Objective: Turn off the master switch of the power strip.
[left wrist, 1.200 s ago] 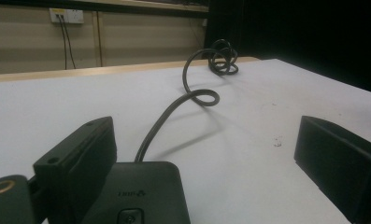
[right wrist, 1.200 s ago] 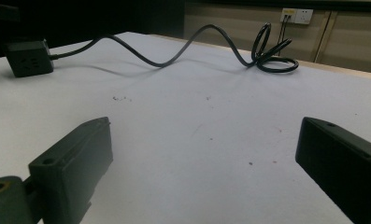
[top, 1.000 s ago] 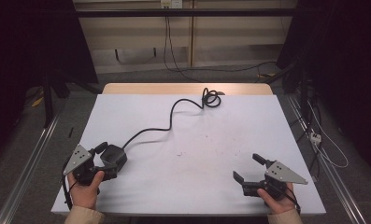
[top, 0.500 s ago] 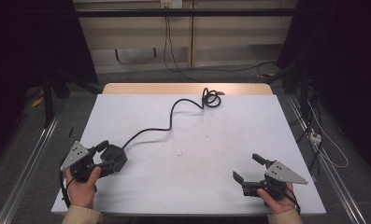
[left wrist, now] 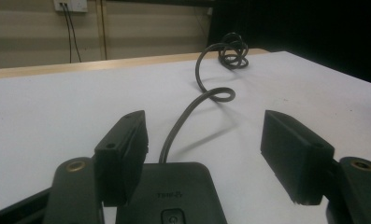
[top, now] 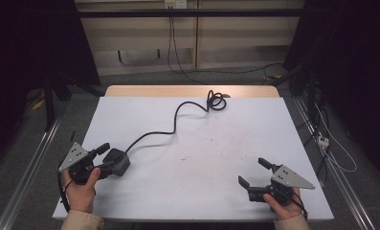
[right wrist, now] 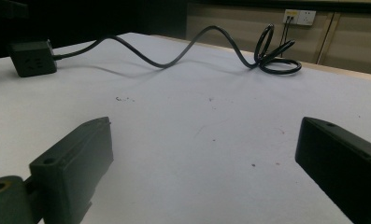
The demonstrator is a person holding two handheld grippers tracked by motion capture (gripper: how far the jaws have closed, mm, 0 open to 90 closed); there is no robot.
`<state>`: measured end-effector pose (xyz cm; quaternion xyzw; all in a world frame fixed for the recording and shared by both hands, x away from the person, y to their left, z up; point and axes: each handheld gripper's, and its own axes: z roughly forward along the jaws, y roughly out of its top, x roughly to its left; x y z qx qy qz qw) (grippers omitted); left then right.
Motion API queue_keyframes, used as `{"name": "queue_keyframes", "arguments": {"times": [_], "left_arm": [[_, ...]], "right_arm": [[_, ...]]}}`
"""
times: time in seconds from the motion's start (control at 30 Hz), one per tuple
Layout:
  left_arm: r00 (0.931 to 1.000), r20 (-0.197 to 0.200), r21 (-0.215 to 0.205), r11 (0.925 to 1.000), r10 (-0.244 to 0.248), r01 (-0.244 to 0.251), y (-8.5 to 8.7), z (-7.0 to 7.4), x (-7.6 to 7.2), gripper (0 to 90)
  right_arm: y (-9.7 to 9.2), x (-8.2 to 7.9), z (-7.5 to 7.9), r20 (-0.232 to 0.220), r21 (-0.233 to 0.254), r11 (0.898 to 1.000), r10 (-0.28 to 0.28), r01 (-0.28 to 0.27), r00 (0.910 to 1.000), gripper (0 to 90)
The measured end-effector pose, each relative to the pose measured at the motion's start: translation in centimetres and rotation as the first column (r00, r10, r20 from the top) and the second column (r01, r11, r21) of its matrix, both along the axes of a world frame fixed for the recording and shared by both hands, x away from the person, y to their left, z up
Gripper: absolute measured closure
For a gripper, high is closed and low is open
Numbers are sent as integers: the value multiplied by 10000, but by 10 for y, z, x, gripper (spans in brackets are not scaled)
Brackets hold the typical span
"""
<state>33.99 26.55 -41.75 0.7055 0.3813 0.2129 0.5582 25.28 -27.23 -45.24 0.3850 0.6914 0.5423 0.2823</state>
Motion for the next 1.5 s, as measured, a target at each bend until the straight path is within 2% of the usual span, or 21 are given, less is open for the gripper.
{"name": "queue_keyframes", "arguments": {"times": [0.53, 0.87, 1.5], "left_arm": [[9995, -261, 204, 9997, 156, -150, 7, 0, 3, 497], [9990, -424, 412, 9991, 126, -108, 8, 0, 3, 565], [9977, -666, 563, 9984, 107, -69, 11, 0, 4, 696]], "right_arm": [[1, 0, 0, -2, -26, 10000, 60, -60, 10000, 40], [1, 0, 0, -9, -27, 10000, 84, -84, 10000, 41], [1, 0, 0, 35, -7, 10000, 90, -90, 10000, 42]]}}
